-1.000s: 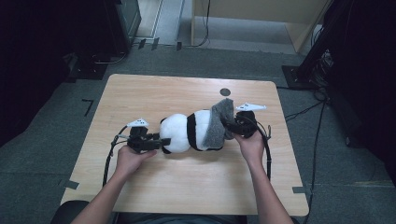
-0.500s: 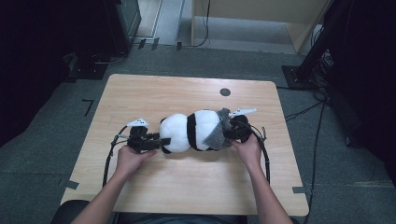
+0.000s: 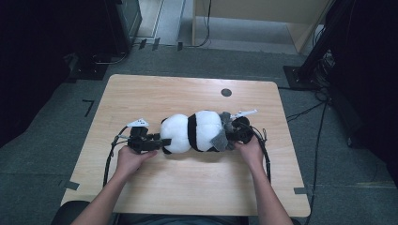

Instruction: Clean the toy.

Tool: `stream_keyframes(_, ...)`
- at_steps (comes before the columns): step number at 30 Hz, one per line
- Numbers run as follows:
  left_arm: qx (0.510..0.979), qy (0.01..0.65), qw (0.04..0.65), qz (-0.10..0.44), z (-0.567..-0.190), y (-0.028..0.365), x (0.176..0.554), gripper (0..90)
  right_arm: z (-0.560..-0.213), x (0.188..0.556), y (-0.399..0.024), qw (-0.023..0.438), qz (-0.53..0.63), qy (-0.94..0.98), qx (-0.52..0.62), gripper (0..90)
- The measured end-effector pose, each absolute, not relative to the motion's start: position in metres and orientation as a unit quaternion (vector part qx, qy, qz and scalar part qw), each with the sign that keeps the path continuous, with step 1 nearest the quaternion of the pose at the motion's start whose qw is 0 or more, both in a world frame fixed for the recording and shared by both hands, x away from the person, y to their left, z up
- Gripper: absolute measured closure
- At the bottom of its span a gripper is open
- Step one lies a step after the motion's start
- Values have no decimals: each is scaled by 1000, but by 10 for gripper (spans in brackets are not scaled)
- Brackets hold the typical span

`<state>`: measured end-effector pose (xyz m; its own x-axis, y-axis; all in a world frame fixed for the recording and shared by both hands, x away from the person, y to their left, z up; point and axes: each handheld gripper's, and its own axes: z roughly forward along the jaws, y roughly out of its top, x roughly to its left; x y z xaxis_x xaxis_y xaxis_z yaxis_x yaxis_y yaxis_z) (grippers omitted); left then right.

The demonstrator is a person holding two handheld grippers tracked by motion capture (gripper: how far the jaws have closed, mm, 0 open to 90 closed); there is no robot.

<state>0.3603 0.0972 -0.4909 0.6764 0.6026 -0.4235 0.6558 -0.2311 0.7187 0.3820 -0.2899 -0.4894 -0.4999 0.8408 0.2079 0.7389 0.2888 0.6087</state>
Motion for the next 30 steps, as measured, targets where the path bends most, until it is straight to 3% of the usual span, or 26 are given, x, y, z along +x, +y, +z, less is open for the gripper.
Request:
stream_keyframes(13, 783, 401, 475, -31, -491, 98, 360, 451, -437, 367, -334, 141, 419, 736, 512, 732)
stream_keyframes(22, 783, 400, 475, -29, -491, 98, 360, 432, -405, 358, -314, 145, 468, 736, 466, 699)
stream_keyframes(30, 780, 402, 479, -33, -494, 97, 362, 322, -413, 362, -285, 137, 463, 760, 436, 641)
